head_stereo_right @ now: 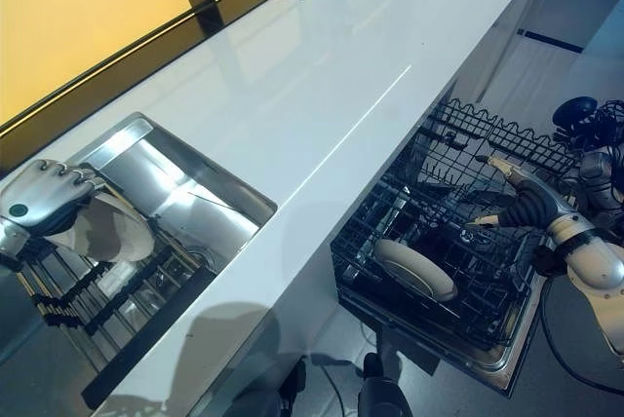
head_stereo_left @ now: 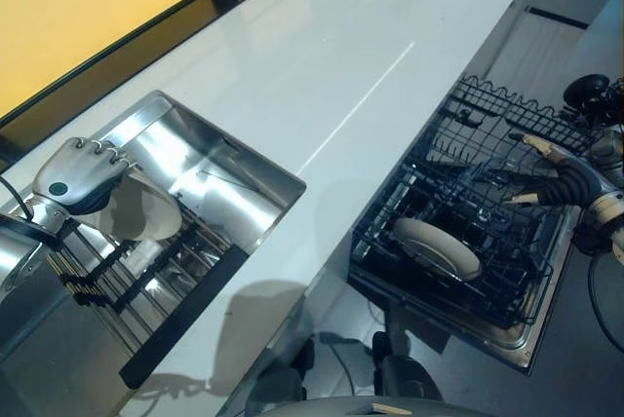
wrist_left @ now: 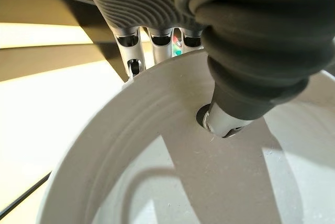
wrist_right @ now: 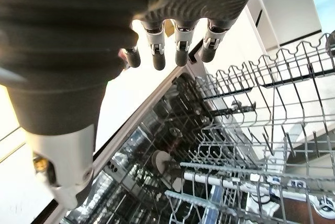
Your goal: Pick up plates and place into dishwasher.
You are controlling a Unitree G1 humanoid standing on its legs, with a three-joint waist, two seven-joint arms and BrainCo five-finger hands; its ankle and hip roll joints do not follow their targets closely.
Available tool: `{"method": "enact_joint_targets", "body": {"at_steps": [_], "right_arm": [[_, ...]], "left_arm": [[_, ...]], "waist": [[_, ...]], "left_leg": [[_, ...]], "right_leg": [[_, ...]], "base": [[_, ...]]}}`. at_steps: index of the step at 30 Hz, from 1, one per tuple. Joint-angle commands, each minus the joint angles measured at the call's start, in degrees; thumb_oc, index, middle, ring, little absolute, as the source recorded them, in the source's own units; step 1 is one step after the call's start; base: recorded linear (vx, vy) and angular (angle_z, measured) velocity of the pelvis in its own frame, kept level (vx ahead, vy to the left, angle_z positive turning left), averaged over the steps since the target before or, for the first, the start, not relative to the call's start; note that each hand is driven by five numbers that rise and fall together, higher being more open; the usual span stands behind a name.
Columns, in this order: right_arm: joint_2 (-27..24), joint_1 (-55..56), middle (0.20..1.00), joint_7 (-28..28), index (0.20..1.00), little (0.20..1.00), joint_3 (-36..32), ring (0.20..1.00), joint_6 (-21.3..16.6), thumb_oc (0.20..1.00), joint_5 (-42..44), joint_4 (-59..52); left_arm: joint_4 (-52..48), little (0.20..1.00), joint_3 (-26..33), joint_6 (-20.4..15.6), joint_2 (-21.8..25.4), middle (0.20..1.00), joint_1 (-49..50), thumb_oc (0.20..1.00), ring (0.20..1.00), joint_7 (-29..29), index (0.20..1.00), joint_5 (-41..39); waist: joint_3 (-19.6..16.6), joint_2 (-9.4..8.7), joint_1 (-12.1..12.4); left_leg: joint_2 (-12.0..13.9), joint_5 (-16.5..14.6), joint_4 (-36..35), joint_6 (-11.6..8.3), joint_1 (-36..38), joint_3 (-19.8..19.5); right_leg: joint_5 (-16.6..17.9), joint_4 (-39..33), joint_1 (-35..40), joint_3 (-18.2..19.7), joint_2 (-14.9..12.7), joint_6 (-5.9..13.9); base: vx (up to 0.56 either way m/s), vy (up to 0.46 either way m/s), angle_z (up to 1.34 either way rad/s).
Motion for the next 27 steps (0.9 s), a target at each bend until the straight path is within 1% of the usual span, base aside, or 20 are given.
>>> {"method": "enact_joint_targets", "body": {"at_steps": [1,2,6,9,11,13,16,18,21,23,27], "right_arm": [[0.1,-1.2,1.000,-5.0,1.000,1.000,-3.3,1.000,-3.2,1.000,-0.5,-1.9],[0.5,-1.3,1.000,-5.9,1.000,1.000,-4.0,1.000,-3.6,1.000,-0.6,-2.4],[1.8,-2.4,1.000,-9.0,1.000,1.000,-5.5,1.000,-3.9,1.000,-0.9,-4.9],[3.2,-3.5,1.000,-10.9,1.000,1.000,-6.2,1.000,-4.9,1.000,-0.9,-7.1],[3.8,-3.6,1.000,-11.4,1.000,1.000,-6.6,1.000,-5.3,1.000,-0.7,-8.2],[5.1,-4.7,1.000,-12.1,1.000,1.000,-7.0,1.000,-6.6,1.000,0.3,-10.5],[6.4,-7.1,1.000,-11.2,1.000,1.000,-5.6,1.000,-8.2,1.000,1.9,-12.8],[7.5,-10.1,1.000,-10.6,1.000,1.000,-3.2,1.000,-8.6,1.000,3.1,-15.0],[9.3,-14.9,1.000,-9.9,1.000,1.000,1.4,1.000,-9.4,1.000,4.9,-16.9],[11.6,-19.4,1.000,-8.2,1.000,1.000,6.8,1.000,-8.9,1.000,5.2,-19.2],[16.2,-26.0,1.000,-6.4,1.000,1.000,16.3,1.000,-6.7,1.000,5.9,-22.0]], "left_arm": [[0.3,0.200,9.0,4.9,1.2,0.200,1.2,0.200,0.200,9.8,0.200,-3.6],[-0.3,0.200,10.8,5.6,0.7,0.200,1.8,0.200,0.200,11.5,0.200,-4.0],[-3.1,0.200,15.8,7.2,-2.0,0.200,2.7,0.200,0.200,15.6,0.200,-6.3],[-5.4,0.200,18.2,7.7,-4.9,0.200,2.7,0.200,0.200,16.0,0.200,-7.5],[-6.8,0.200,19.3,7.7,-6.0,0.200,2.8,0.200,0.200,15.7,0.200,-7.6],[-8.8,0.200,20.8,6.7,-8.2,0.200,2.3,0.200,0.200,15.1,0.200,-10.5],[-10.5,0.200,21.1,5.4,-9.9,0.200,0.7,0.200,0.200,13.5,0.200,-14.1],[-11.8,0.200,20.1,4.3,-11.5,0.200,-1.3,0.200,0.200,11.8,0.200,-17.2],[-13.0,0.200,17.6,3.9,-13.7,0.200,-4.2,0.200,0.200,10.5,0.200,-20.5],[-14.6,0.200,14.5,3.0,-16.4,0.200,-7.2,0.200,0.200,8.7,0.200,-23.8],[-17.8,0.200,8.5,4.2,-21.5,0.200,-12.3,0.200,0.200,5.9,0.200,-27.4]], "waist": [[-6.7,-3.87,0.1],[-7.2,-3.94,0.3],[-8.7,-4.28,1.0],[-9.8,-4.45,1.6],[-10.2,-4.51,1.8],[-11.1,-4.71,2.4],[-11.7,-4.86,3.0],[-12.2,-5.06,3.5],[-12.7,-5.28,4.1],[-13.0,-5.48,4.9],[-13.5,-5.71,5.9]], "left_leg": [[-2.4,-3.9,2.2,1.57,-1.7,0.5],[-2.3,-3.8,1.7,1.56,-1.4,0.4],[-2.1,-2.9,0.2,1.49,-1.0,-0.1],[-2.0,-2.6,-0.9,1.42,-0.4,-0.6],[-2.0,-2.5,-1.2,1.37,-0.2,-0.8],[-2.0,-2.6,-1.4,1.33,0.1,-1.4],[-2.1,-2.6,-1.7,1.29,0.3,-2.0],[-2.2,-2.6,-1.9,1.27,0.5,-2.4],[-2.3,-2.5,-1.9,1.22,0.6,-2.9],[-2.5,-2.5,-1.8,1.26,0.5,-3.4],[-2.7,-2.3,-1.8,1.26,0.5,-4.2]], "right_leg": [[1.5,-6.3,4.3,-2.1,-5.1,5.26],[1.3,-6.4,4.5,-2.2,-5.0,5.19],[1.1,-6.4,4.7,-2.6,-4.7,4.89],[0.7,-6.5,5.2,-3.1,-4.6,4.76],[0.5,-6.5,5.4,-3.2,-4.5,4.72],[0.1,-6.6,5.8,-3.5,-4.5,4.68],[-0.3,-6.5,6.2,-3.9,-4.3,4.59],[-0.5,-6.4,6.5,-4.2,-4.3,4.54],[-0.7,-6.4,6.9,-4.7,-4.2,4.44],[-0.8,-6.5,7.2,-5.0,-4.2,4.32],[-1.0,-6.3,7.6,-5.7,-4.2,4.16]], "base": [[-0.05,0.011,0.04],[-0.05,0.008,0.03],[-0.08,0.001,0.05],[-0.03,0.001,0.08],[-0.02,0.000,0.06],[-0.03,-0.005,0.08],[-0.02,-0.010,0.12],[-0.03,-0.015,0.10],[-0.03,-0.014,0.03],[-0.04,-0.013,0.03],[-0.02,-0.008,0.14]]}}
